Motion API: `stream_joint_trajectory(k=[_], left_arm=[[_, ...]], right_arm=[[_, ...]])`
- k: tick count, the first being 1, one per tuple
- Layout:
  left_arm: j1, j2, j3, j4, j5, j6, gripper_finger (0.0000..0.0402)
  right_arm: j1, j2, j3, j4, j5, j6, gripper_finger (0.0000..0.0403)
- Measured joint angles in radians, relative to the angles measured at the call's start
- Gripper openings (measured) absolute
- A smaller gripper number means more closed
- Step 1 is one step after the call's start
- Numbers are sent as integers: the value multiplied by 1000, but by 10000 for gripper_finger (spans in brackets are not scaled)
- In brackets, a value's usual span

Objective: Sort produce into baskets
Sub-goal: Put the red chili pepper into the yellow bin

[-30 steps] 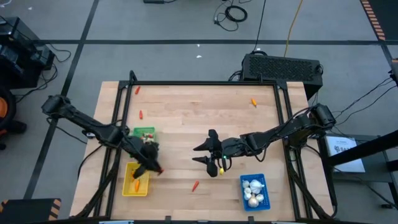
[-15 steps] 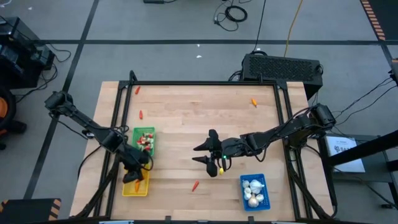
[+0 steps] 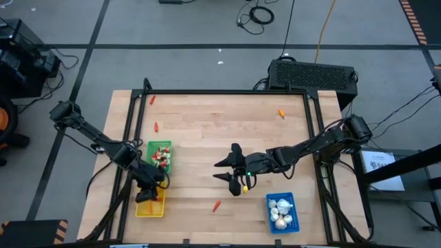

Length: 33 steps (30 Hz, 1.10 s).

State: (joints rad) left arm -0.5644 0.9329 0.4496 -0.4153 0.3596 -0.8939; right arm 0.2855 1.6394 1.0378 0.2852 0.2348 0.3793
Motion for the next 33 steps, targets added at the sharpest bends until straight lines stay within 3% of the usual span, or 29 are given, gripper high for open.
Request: stream_joint_trajectory(k=[6,10,13,17,21,24,30,33], left_arm=[[2,0,42,-87,8,-9,120],[21,0,164,-257,-54,112,120],[59,0,282,-403,-191,216,120],[149,0,399,-542,-510,372,120],[343,0,451,-626,-714,380,109],[546,0,444,-669,-727,422,102],[990,41,410,-668,-551,586,100],[1163,89,410,-615,-474,625,100]], right_arm=[[0,0,0,0,0,-2,187],[-4,0,0,0,2,-2,187],[-5,0,0,0,3,-6,187],[-5,0,0,1,4,-6,187],[-5,0,0,1,4,-6,187],[-5,0,0,1,4,-6,187],[-5,0,0,1,4,-6,187],[-5,0,0,0,4,-6,187]])
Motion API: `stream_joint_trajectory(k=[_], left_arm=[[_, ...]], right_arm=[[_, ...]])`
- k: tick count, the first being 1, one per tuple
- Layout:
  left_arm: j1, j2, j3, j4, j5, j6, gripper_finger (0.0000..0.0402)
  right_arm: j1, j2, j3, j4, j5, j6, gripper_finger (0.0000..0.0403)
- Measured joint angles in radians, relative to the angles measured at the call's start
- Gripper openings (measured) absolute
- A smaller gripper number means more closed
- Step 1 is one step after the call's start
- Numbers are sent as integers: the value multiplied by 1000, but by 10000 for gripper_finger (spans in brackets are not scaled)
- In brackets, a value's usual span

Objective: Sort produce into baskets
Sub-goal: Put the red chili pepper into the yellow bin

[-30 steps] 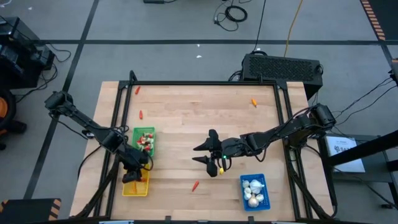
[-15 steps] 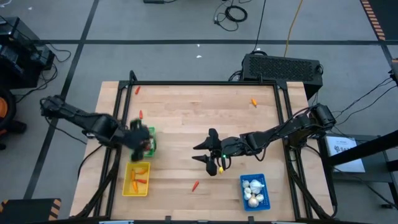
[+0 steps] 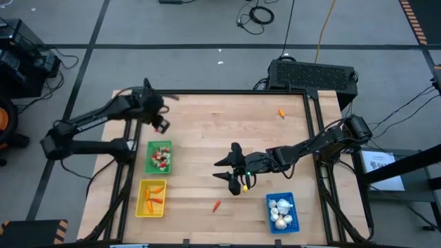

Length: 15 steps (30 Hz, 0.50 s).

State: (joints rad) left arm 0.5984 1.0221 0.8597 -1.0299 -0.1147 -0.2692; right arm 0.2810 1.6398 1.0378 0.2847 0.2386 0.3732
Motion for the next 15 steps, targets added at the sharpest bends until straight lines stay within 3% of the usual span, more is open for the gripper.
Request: stream_joint_trajectory(k=[6,15], left_arm=[[169,139,0,82,35,14,100],[215,334,0,114,-8,44,100]], right_arm=[[0,0,0,-5,0,-19,187],[0,0,0,-74,-4,-22,187]])
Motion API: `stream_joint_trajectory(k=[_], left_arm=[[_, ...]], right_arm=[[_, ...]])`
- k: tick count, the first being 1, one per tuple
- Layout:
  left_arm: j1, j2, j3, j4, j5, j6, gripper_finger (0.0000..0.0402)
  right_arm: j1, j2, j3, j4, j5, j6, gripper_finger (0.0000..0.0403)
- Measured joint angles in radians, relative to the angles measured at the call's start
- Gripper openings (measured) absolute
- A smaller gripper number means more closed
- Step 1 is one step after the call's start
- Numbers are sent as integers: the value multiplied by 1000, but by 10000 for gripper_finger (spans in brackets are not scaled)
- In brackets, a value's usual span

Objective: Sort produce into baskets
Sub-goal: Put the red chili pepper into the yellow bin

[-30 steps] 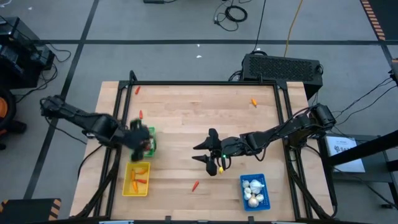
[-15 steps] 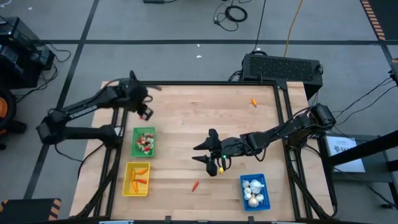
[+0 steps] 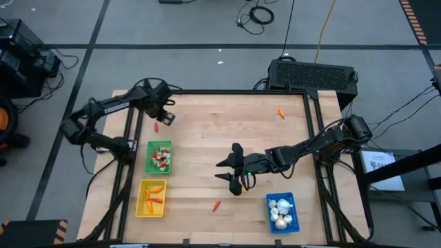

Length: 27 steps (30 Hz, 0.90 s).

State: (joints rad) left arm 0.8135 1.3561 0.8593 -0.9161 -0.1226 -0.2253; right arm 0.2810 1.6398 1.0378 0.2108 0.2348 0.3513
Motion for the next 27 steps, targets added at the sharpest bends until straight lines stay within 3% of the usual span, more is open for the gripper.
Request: stream_joint_trajectory(k=[10,15,21,27], left_arm=[[32,19,-5,-48,-13,-13,162],[33,19,-69,-16,-2,-52,191],[91,20,-168,94,87,-58,198],[165,20,-236,191,81,-49,199]], right_arm=[[2,0,0,-43,-2,27,187],[11,0,0,-81,-2,59,187],[30,0,0,-75,-2,60,187],[31,0,0,-64,-2,52,187]])
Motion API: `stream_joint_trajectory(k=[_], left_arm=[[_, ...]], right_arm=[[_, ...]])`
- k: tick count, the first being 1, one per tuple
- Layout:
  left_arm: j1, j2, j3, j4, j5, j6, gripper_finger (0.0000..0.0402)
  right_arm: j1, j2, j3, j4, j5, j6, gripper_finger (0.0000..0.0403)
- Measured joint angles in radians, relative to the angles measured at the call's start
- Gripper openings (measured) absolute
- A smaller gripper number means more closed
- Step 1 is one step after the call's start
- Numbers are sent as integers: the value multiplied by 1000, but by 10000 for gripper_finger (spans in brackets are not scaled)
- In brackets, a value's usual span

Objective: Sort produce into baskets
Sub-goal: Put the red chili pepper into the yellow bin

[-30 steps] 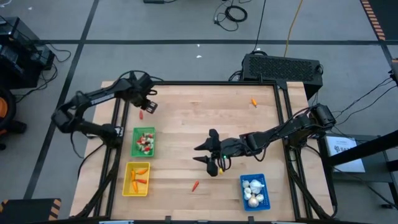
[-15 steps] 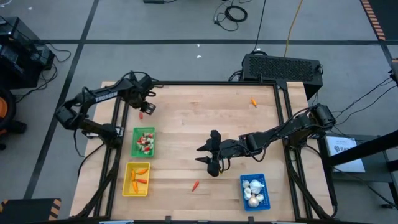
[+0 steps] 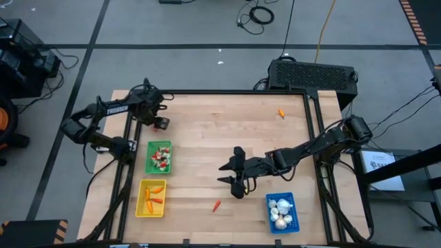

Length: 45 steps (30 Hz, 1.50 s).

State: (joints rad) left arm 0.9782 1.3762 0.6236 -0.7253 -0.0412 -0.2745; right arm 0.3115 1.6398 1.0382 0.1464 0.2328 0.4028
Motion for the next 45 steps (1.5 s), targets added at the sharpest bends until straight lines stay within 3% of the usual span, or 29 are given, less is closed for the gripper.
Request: stream_joint_trajectory(k=[13,27,32,39,42,45], left_arm=[[33,-4,-52,74,77,28,189],[32,-1,-49,71,128,45,56],[33,3,-16,51,166,59,30],[1,3,45,52,432,126,27],[-41,-10,63,53,576,125,26],[-109,-43,79,60,650,125,26]], right_arm=[[-2,0,0,0,1,-23,187],[-2,0,0,-1,1,-25,187],[-2,0,0,-1,1,-30,187],[-7,0,0,-1,2,-34,187],[-9,0,0,-1,2,-34,187],[-11,0,0,-2,2,-34,187]])
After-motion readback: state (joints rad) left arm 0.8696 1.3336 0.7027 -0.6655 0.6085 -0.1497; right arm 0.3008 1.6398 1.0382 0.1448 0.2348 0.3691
